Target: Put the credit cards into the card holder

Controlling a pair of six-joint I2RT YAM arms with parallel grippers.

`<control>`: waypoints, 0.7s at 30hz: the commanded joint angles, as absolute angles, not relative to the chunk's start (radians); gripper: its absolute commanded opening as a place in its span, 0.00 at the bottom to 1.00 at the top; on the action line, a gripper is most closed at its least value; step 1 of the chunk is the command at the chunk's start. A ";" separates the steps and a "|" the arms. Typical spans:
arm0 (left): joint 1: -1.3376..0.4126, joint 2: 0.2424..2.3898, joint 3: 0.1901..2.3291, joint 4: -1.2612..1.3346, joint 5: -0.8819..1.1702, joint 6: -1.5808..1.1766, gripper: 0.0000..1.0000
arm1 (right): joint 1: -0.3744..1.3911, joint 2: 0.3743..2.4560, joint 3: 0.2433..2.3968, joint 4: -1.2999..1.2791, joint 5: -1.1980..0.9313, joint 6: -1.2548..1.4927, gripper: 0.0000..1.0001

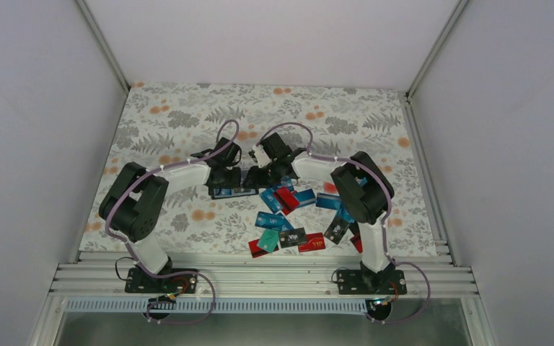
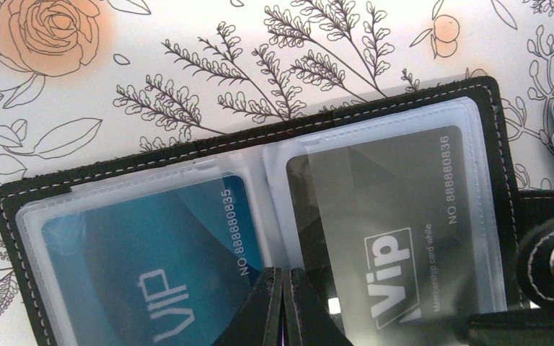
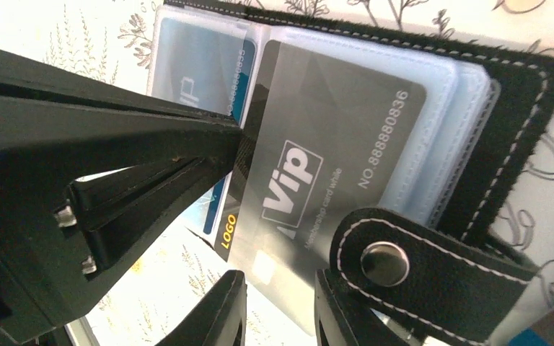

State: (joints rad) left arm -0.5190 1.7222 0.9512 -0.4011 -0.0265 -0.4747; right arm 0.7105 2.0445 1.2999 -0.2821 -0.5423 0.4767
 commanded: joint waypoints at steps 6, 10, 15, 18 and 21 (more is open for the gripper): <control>-0.518 1.756 0.945 -0.387 -0.042 -0.451 0.02 | 0.663 2.022 1.310 -0.296 -0.525 0.445 0.27; -0.518 1.760 0.951 -0.392 -0.044 -0.450 0.02 | 0.658 2.034 1.313 -0.296 -0.530 0.440 0.27; -0.520 1.709 0.970 -0.440 -0.088 -0.467 0.02 | 0.657 2.047 1.308 -0.283 -0.550 0.446 0.27; -0.520 1.668 0.978 -0.465 -0.104 -0.473 0.02 | 0.658 2.047 1.308 -0.280 -0.551 0.446 0.27; -0.521 1.648 0.983 -0.466 -0.087 -0.469 0.02 | 0.658 2.047 1.311 -0.279 -0.555 0.446 0.27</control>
